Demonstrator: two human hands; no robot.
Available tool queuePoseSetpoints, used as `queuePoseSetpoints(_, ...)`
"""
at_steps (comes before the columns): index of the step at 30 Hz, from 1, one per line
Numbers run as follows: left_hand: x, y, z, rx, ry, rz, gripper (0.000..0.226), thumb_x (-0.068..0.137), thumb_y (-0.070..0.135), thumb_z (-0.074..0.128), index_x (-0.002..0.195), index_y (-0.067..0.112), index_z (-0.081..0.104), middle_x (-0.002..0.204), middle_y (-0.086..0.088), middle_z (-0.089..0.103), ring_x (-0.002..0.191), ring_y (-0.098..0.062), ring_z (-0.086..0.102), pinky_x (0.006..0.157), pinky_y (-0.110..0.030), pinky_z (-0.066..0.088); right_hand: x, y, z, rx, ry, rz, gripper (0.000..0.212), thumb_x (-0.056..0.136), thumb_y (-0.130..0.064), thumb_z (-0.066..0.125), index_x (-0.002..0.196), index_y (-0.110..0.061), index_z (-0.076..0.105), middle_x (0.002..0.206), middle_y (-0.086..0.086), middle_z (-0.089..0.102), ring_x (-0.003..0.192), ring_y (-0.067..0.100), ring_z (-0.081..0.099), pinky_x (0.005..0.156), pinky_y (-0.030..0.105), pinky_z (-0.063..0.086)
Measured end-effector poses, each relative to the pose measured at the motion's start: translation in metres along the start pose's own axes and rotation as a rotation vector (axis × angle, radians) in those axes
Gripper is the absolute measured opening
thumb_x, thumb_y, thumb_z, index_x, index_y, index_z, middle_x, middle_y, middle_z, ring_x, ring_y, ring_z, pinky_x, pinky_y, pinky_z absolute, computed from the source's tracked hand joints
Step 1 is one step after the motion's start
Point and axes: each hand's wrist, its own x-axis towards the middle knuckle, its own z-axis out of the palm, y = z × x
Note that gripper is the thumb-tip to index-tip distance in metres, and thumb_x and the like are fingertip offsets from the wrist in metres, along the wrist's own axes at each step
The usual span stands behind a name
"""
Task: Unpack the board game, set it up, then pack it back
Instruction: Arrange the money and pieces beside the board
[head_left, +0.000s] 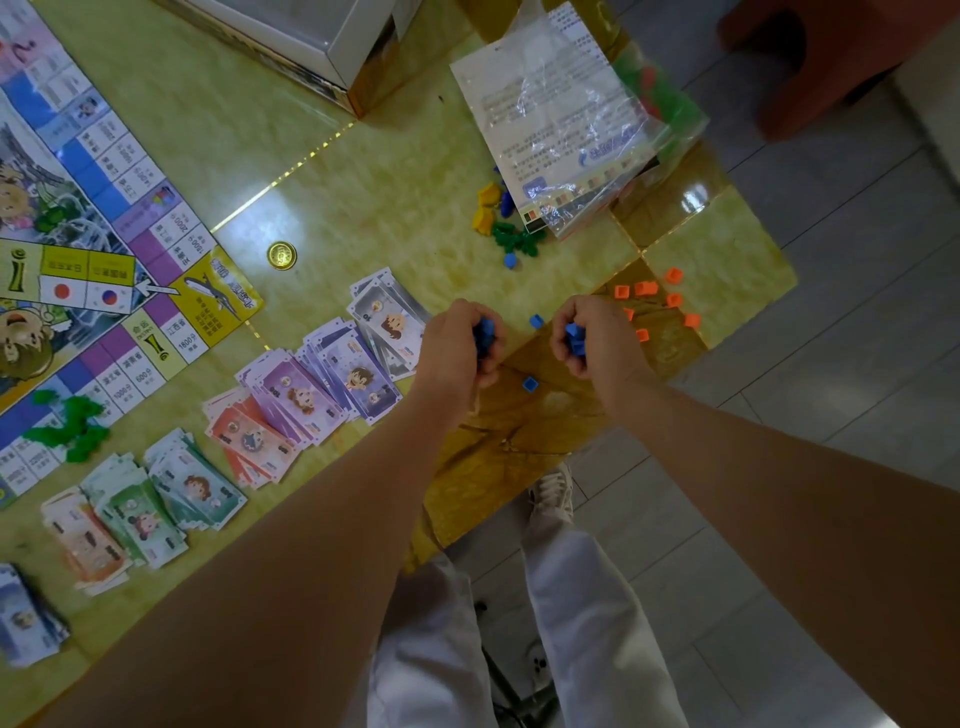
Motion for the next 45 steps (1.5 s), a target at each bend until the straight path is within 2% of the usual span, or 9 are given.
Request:
queuePoseSetpoints(5,0.003,0.017,0.007,-0.293,-0.108,-0.066,0.035,0.093,0.02,0.033,0.063,0.008,0.048,0.062,-0.008,0.049,0.052,-0.017,0.041,0.047,-0.024,0.039,0.009,-0.016,0.002,0.28,0.044,0.127,0.032,0.086,-0.003,0.031,0.064,-0.006,0.055,0.062,0.006,0.054,0.051,0.015,0.043,0.049,0.025,0.034)
queuePoseSetpoints(10,0.014,0.016,0.008,-0.226,-0.005,-0.007,0.026,0.098,0.011,0.044,0.079,0.008,0.062,0.067,-0.005,0.06,0.056,-0.013,0.049,0.051,-0.024,0.046,0.014,-0.012,-0.001,-0.297,0.103,-0.126,0.018,0.088,-0.012,0.056,0.073,-0.011,0.067,0.058,-0.013,0.054,0.05,0.0,0.046,0.051,0.014,0.037)
queuePoseSetpoints(17,0.022,0.029,0.016,0.179,0.16,0.043,0.033,0.086,0.003,0.036,0.064,0.011,0.059,0.058,0.001,0.048,0.051,-0.009,0.04,0.048,-0.019,0.034,0.021,0.002,0.003,-0.82,0.084,-0.347,0.021,0.085,-0.028,0.069,0.104,-0.023,0.062,0.106,-0.007,0.061,0.092,0.009,0.057,0.074,0.027,0.046)
queuePoseSetpoints(24,0.035,0.029,0.027,0.672,0.355,0.211,0.046,0.095,0.035,0.047,0.056,0.015,0.036,0.052,0.0,0.031,0.049,-0.017,0.027,0.05,-0.027,0.02,0.026,0.003,-0.003,-0.813,0.08,-0.426,0.009,0.093,-0.021,0.06,0.101,-0.018,0.063,0.102,-0.003,0.063,0.09,0.012,0.058,0.076,0.028,0.048)
queuePoseSetpoints(29,0.048,0.029,0.033,1.061,0.428,0.264,0.054,0.09,0.052,0.054,0.051,0.016,0.045,0.051,-0.001,0.045,0.05,-0.017,0.045,0.045,-0.027,0.026,0.031,-0.001,-0.008,-0.541,0.053,-0.371,0.008,0.094,-0.021,0.06,0.097,-0.014,0.061,0.077,-0.013,0.053,0.07,0.002,0.05,0.065,0.018,0.038)
queuePoseSetpoints(34,0.06,0.028,0.035,1.187,0.433,0.284,0.048,0.092,0.048,0.052,0.059,0.013,0.045,0.057,-0.001,0.042,0.059,-0.023,0.047,0.047,-0.029,0.023,0.031,-0.001,-0.02,-0.683,0.09,-0.372,0.014,0.091,-0.027,0.062,0.103,-0.021,0.058,0.076,-0.013,0.048,0.061,0.004,0.043,0.057,0.023,0.033)
queuePoseSetpoints(38,0.054,0.028,0.03,1.1,0.423,0.315,0.044,0.09,0.034,0.051,0.054,0.013,0.034,0.053,-0.002,0.033,0.048,-0.017,0.032,0.046,-0.029,0.02,0.031,-0.007,-0.02,-0.862,0.129,-0.371,0.029,0.09,-0.032,0.063,0.116,-0.024,0.053,0.112,-0.007,0.059,0.09,0.011,0.058,0.073,0.031,0.049)
queuePoseSetpoints(41,0.044,0.025,0.026,0.91,0.354,0.292,0.039,0.089,0.024,0.049,0.055,0.013,0.036,0.052,-0.001,0.027,0.048,-0.015,0.024,0.048,-0.028,0.016,0.034,-0.008,-0.014,-0.925,0.158,-0.377,0.028,0.09,-0.029,0.064,0.115,-0.024,0.054,0.113,-0.005,0.061,0.093,0.016,0.061,0.075,0.036,0.052)
queuePoseSetpoints(45,0.033,0.031,0.012,0.42,0.194,0.195,0.036,0.087,0.012,0.041,0.056,0.008,0.059,0.053,0.007,0.049,0.049,-0.008,0.04,0.049,-0.025,0.031,0.04,-0.011,0.0,-0.951,0.183,-0.375,0.013,0.094,-0.027,0.058,0.105,-0.02,0.058,0.099,-0.003,0.059,0.085,0.017,0.058,0.068,0.034,0.046)
